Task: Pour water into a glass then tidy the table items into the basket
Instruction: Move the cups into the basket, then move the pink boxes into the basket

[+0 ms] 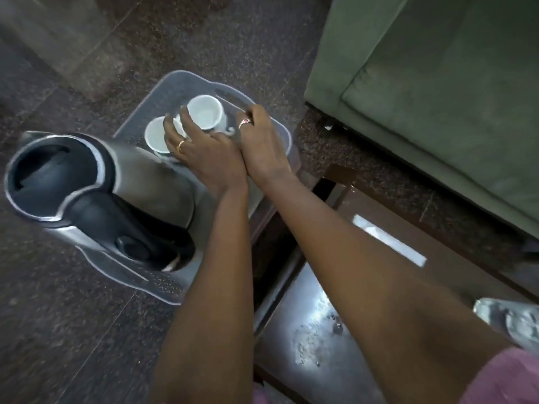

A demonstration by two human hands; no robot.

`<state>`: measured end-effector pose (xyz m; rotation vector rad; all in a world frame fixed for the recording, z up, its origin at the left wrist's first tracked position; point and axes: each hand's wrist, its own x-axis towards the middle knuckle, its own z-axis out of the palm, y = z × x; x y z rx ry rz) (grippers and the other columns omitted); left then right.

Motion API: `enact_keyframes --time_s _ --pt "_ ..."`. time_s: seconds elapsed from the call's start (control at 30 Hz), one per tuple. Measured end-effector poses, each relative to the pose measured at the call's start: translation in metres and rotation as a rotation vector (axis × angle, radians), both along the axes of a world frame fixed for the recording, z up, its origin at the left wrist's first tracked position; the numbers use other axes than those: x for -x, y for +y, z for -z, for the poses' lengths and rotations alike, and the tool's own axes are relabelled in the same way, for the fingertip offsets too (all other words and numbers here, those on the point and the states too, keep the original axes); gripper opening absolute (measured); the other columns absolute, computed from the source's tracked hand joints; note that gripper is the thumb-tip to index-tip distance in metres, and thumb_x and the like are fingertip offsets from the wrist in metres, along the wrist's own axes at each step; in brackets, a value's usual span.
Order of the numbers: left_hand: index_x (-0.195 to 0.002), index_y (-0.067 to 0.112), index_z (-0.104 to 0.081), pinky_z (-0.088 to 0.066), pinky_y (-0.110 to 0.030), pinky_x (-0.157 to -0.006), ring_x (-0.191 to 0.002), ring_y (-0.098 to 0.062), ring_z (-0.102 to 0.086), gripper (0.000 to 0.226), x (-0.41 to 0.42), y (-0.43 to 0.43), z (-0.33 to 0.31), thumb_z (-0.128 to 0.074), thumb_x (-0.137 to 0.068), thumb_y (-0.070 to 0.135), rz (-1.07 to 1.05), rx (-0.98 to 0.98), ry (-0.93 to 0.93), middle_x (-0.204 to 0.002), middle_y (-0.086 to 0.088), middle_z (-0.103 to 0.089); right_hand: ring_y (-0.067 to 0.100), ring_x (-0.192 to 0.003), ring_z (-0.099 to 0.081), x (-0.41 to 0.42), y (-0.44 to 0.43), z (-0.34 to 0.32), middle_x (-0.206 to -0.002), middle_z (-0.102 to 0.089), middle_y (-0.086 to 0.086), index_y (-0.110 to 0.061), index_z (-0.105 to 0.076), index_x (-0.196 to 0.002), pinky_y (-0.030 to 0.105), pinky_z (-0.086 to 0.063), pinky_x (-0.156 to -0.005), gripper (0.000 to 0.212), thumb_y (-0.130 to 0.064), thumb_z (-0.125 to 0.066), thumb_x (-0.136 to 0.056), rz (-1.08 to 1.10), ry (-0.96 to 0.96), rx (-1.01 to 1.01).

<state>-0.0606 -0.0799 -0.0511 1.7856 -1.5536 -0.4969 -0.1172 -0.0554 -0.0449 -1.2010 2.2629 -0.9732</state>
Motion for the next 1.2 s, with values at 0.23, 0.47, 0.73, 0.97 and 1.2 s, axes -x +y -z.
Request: enact_keyframes --time_s 0.23,0.47,0.73,0.97,1.2 --pt "-0.125 0.003 -0.052 -0.024 -0.028 -0.108 -0.128 -0.036 -0.038 0.051 0.035 0.117 -0.004 -0.050 -0.075 -0.003 0.396 0.079 0.133 -0.138 -0.021 -0.041 0.022 -0.104 -0.052 0.020 0.136 0.003 -0.111 -0.056 0.006 -0.030 -0.053 -0.095 0.041 -0.043 -0.090 0.015 -0.034 -0.040 -0.087 0.377 -0.380 0.145" --pt "-0.122 0.009 -0.054 -0.022 -0.014 -0.105 -0.123 -0.027 -0.043 0.050 0.047 0.279 0.037 -0.055 -0.075 -0.005 0.937 -0.092 -0.009 -0.133 -0.012 -0.049 0.023 -0.104 -0.053 0.025 0.326 0.045 -0.119 -0.053 0.004 -0.017 -0.048 -0.119 0.036 -0.046 -0.089 0.026 -0.024 -0.039 -0.095 0.677 -0.396 -0.066" --pt "-0.136 0.002 -0.039 -0.034 -0.044 -0.109 -0.128 -0.034 -0.042 0.083 0.016 0.390 0.089 -0.075 -0.071 0.038 0.919 -0.443 -0.405 -0.137 -0.020 -0.048 0.039 -0.120 -0.044 -0.002 0.513 0.078 -0.131 -0.049 0.019 -0.004 -0.064 -0.111 0.043 -0.034 -0.103 0.036 -0.024 -0.065 -0.081 0.785 -0.011 -0.546" --pt "-0.142 0.005 -0.026 -0.031 -0.045 -0.110 -0.132 -0.036 -0.039 0.095 0.012 0.405 0.104 -0.076 -0.070 0.042 0.908 -0.447 -0.513 -0.142 -0.020 -0.041 0.034 -0.134 -0.018 -0.057 0.586 0.097 -0.152 -0.017 0.004 -0.037 -0.047 -0.130 0.063 -0.018 -0.105 0.062 -0.057 -0.064 -0.073 1.147 -0.260 -0.852" --pt "-0.140 0.007 -0.028 -0.041 -0.047 -0.100 -0.125 -0.036 -0.040 0.086 0.010 0.408 0.108 -0.075 -0.072 0.030 0.874 -0.461 -0.483 -0.136 -0.019 -0.042 0.035 -0.134 -0.015 -0.059 0.585 0.107 -0.151 -0.017 0.001 -0.019 -0.067 -0.104 0.060 -0.039 -0.090 0.032 -0.041 -0.062 -0.082 1.276 -0.301 -0.783"
